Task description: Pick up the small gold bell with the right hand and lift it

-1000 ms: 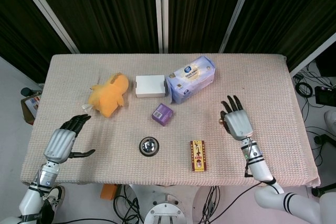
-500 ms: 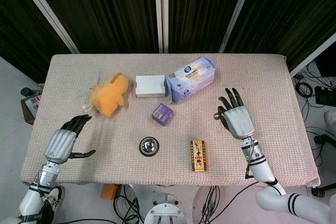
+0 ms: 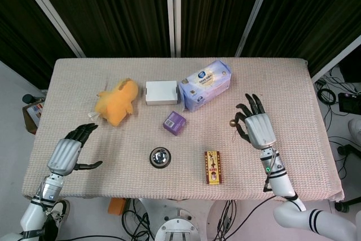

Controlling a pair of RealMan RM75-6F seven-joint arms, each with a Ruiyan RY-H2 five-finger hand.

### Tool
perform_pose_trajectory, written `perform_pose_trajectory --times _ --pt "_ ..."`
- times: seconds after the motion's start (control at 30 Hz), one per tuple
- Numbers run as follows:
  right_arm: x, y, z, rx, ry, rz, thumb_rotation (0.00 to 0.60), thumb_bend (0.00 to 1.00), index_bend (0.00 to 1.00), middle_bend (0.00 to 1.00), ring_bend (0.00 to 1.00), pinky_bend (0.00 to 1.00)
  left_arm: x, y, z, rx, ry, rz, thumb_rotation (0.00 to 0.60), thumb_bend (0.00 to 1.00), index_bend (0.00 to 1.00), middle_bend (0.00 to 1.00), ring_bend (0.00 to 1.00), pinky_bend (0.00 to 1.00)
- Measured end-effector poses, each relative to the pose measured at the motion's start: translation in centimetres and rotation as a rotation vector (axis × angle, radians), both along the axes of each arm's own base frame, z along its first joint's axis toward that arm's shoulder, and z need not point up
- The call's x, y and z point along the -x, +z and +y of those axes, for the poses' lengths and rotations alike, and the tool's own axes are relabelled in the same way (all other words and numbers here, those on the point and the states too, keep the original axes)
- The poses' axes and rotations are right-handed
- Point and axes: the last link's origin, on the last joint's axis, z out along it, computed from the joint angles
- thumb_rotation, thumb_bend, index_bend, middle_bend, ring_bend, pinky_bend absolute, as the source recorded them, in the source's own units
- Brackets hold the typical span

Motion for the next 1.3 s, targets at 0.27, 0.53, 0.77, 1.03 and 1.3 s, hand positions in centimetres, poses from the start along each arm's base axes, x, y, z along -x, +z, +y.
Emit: perform_pose_trajectory --times 0.27,0.53,0.77,1.03,1.3 --pt "1.4 0.0 0.1 0.031 0.009 0.144 0.6 0.36 0.87 0.29 0.0 0.0 -0.1 -0.1 0.0 0.005 0.001 0.001 0.452 0.1 0.11 0.1 0.1 0.24" --pt "3.5 -1.4 0.6 -0.085 -0.08 0.252 0.6 0.36 0.87 0.28 0.0 0.0 0.0 -0.1 0.0 0.008 0.003 0.005 0.458 0.1 0.11 0.1 0.1 0.24" --pt "4.5 -2.3 1.0 -0.139 -0.13 0.302 0.6 0.37 0.87 0.27 0.0 0.0 0.0 -0.1 0.0 0.01 0.005 0.005 0.455 0.1 0.11 0.1 0.1 0.24" --pt "5.0 -2.9 1.1 -0.164 -0.159 0.333 0.6 0.35 0.83 0.25 0.0 0.0 0.1 0.0 0.0 0.009 0.006 0.006 0.455 0.1 0.11 0.1 0.1 0.24" --pt "5.3 -3.0 1.1 -0.17 -0.172 0.351 0.6 0.32 0.74 0.22 0.0 0.0 0.0 0.0 0.0 0.006 0.005 0.005 0.453 0.1 0.11 0.1 0.1 0.24"
